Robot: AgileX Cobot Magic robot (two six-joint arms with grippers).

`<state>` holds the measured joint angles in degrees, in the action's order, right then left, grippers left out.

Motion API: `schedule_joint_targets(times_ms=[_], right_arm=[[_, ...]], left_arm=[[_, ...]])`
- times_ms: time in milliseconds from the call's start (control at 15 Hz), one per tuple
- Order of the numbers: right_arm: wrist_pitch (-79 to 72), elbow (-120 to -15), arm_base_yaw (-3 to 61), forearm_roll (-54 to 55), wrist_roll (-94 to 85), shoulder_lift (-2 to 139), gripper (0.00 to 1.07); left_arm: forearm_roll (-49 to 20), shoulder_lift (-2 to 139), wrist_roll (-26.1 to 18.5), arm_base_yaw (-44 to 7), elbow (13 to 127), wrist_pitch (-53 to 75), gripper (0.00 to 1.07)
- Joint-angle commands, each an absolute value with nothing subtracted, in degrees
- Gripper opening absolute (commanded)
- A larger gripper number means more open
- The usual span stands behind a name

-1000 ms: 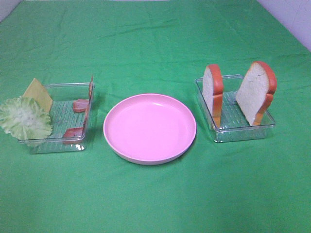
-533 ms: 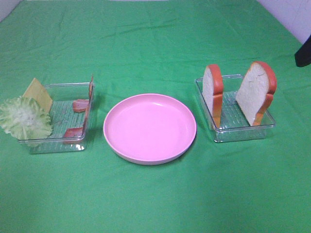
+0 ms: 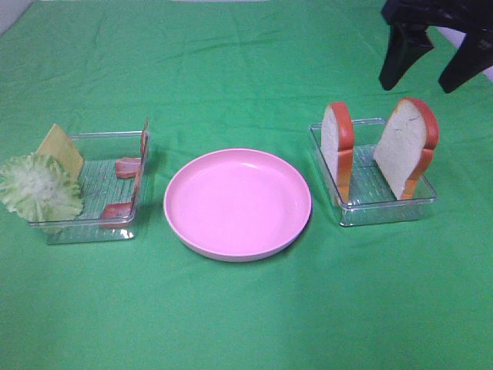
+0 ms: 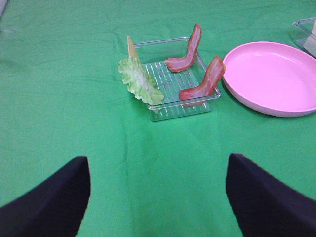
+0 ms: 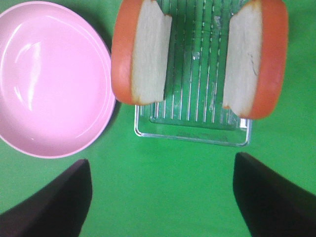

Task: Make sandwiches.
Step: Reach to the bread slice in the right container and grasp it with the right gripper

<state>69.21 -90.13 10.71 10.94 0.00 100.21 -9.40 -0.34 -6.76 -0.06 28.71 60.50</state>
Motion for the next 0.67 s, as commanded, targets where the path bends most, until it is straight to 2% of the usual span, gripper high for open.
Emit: schedule_joint_targets(times_ms=[67, 333, 667], right_arm=[[73.8, -96.8, 13.4, 10.3, 2.3, 107.0, 0.75], [73.9, -105.8, 13.5, 11.9, 2.8, 116.3, 0.75], [73.5, -107.0, 13.5, 14.7, 3.2, 124.6, 0.75]], left_arm=[[-9.8, -1.5, -6.8, 0.1, 28.5, 59.9, 0.72], [-9.8, -1.5, -6.8, 0.1, 28.5, 59.9, 0.72], [-9.8, -1.5, -6.8, 0.1, 28.5, 59.9, 0.72]])
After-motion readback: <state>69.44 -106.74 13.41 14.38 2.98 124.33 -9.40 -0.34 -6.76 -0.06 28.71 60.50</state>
